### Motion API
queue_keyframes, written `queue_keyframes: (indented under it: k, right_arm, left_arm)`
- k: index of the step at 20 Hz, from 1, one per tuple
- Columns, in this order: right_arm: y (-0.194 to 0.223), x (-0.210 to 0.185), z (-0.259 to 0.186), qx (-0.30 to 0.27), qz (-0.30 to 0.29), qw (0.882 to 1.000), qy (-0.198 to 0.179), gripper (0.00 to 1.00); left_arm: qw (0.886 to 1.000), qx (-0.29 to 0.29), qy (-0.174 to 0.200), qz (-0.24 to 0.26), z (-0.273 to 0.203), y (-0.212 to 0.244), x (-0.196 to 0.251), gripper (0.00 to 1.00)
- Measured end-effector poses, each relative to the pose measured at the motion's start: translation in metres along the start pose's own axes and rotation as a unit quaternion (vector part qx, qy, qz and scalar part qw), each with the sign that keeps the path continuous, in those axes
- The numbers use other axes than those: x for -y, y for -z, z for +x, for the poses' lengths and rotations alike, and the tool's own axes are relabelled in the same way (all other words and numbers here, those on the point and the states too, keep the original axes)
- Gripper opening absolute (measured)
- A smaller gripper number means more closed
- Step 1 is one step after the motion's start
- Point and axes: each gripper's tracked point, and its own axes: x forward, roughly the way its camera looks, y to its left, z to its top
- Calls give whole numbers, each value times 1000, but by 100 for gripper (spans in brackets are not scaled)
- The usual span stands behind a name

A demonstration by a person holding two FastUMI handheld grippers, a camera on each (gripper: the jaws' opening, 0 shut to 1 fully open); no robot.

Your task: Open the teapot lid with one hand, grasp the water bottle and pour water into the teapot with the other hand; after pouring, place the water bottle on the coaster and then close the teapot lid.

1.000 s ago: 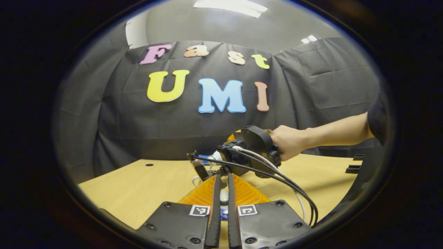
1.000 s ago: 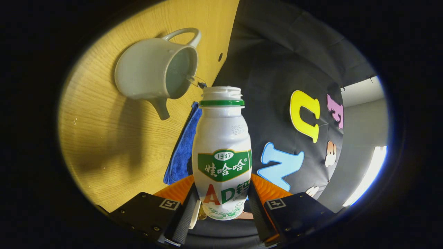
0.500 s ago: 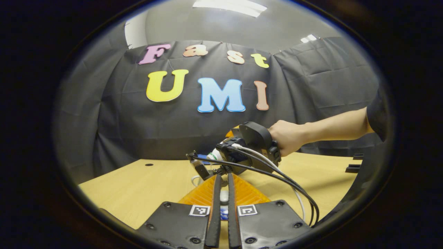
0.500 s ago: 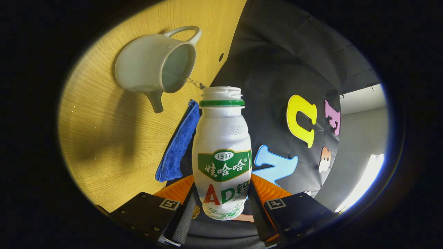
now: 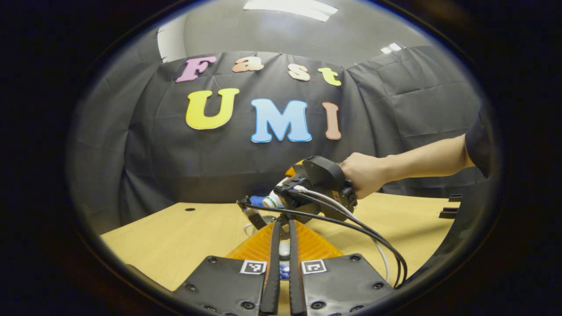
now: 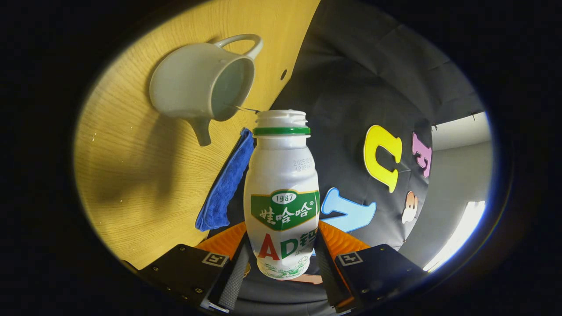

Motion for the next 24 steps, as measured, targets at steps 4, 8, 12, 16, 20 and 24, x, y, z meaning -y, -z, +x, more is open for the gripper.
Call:
queue_keyframes:
  k: [4,8,12,16,20,24]
  right_arm:
    - [-5,-11,-1,7,-18,1000,0,75]
    - [-6,-13,-2,7,-24,1000,2,75]
    - [-8,-8,-1,12,-42,999,9,75]
    - [-7,-1,-1,18,-54,998,20,75]
    - [-9,0,-1,23,-39,999,19,75]
    - [-13,-11,2,29,0,1000,4,75]
  left_arm:
    - [1000,0,-1,1,-1,-2,0,19]
    - [1000,-1,-1,1,-2,-1,1,19]
    - [1000,-2,-1,3,-1,-1,0,19]
    - [1000,-1,-1,6,-3,-2,0,19]
    - [1000,-1,-3,5,-2,-3,-1,19]
    - [1000,0,-2,7,-3,-4,0,19]
